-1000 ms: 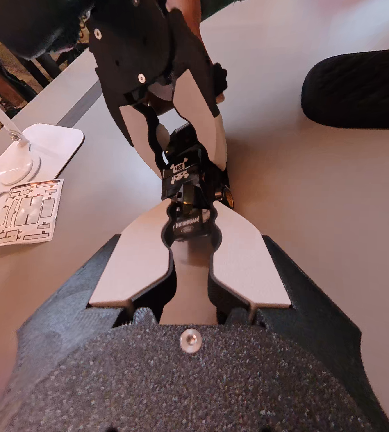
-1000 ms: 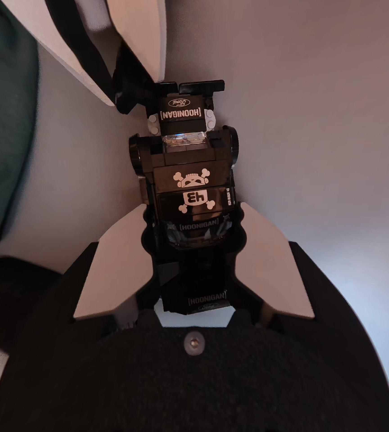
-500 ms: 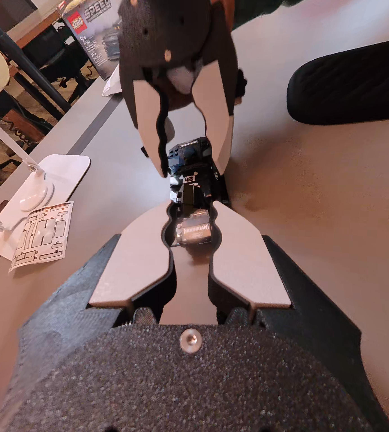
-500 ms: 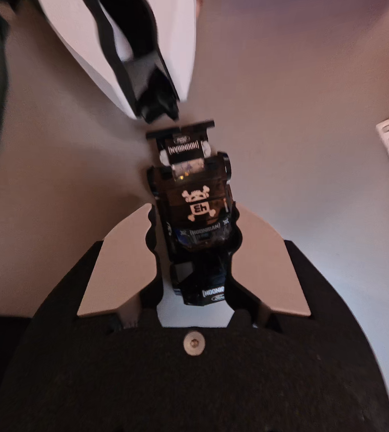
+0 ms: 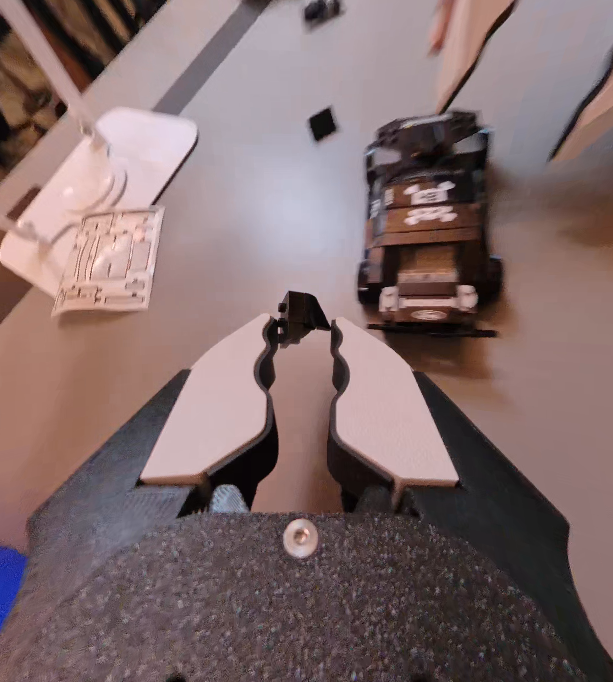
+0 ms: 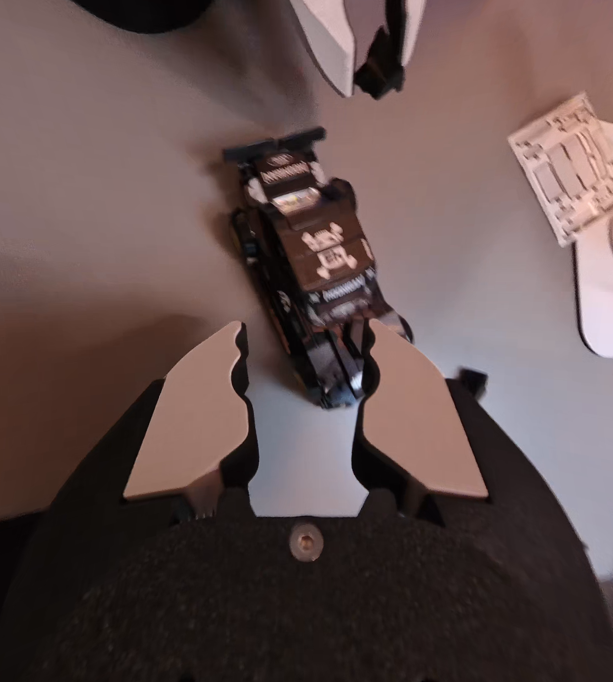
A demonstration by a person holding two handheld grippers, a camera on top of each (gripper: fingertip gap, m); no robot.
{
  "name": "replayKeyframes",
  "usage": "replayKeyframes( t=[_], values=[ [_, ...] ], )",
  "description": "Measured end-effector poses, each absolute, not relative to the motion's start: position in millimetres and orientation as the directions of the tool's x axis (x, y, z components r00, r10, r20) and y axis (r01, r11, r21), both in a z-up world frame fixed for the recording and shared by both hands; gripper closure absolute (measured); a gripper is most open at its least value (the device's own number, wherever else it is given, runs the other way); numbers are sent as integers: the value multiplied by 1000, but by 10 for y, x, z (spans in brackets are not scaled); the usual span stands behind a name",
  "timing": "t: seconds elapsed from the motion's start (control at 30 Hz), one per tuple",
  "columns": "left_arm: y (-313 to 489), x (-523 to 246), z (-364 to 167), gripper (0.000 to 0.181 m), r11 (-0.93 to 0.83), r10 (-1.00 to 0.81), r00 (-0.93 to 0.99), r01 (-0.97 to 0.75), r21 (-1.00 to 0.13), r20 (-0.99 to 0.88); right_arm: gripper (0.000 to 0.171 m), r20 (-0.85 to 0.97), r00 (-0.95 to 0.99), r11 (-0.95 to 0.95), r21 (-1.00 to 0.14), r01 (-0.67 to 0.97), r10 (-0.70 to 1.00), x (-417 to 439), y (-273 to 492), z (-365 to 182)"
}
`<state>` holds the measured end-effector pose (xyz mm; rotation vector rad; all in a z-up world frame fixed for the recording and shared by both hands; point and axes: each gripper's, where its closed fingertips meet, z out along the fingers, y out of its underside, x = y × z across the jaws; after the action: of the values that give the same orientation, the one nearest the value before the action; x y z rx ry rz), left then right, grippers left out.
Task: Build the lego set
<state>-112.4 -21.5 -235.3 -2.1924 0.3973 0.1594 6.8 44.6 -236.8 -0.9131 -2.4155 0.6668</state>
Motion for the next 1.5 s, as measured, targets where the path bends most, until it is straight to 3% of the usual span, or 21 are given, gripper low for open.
replayKeyframes(
  t=[0.2, 0.4, 0.53, 0.77, 0.87, 0.97, 1.13, 1.33, 1.5],
  values=[
    [43, -1565, -2794, 153, -734, -172, 918, -361, -575, -356, 120, 192, -371, 393, -690, 607, 909, -47, 1407, -2236],
    [159, -1541, -2788, 148, -728, -163, 942, -316, -608, -294, 120, 42, -255, 213, -687, 694, 966, -408, 1699, -2503],
    [107, -1559, -2749, 133, -716, -127, 961, -260, -648, -245, 123, 58, -286, 257, -634, 729, 956, -625, 1673, -2705],
    [84, -1439, -2340, 132, -567, -79, 983, -182, -803, -167, 145, 16, -337, 289, -552, 782, 941, -649, 1664, -2831],
    [81, -1301, -2235, 135, -511, -113, 981, -191, -838, -155, 146, -13, -320, 256, -567, 783, 947, -624, 1608, -2803],
    [114, -1117, -2157, 137, -460, -164, 971, -230, -858, -173, 152, -89, -276, 150, -663, 734, 957, -671, 1447, -2580],
    [223, -774, -2020, 138, -363, -229, 934, -345, -865, -276, 152, -370, -266, -148, -787, 599, 890, -752, 832, -1948],
    [277, -639, -1801, 143, -271, -186, 907, -417, -868, -378, 152, -624, -271, -424, -730, 535, 733, -744, 304, -1594],
    [242, -563, -1646, 149, -204, -180, 936, -338, -919, -304, 152, -643, -259, -457, -721, 520, 720, -702, 159, -1571]
  ],
)
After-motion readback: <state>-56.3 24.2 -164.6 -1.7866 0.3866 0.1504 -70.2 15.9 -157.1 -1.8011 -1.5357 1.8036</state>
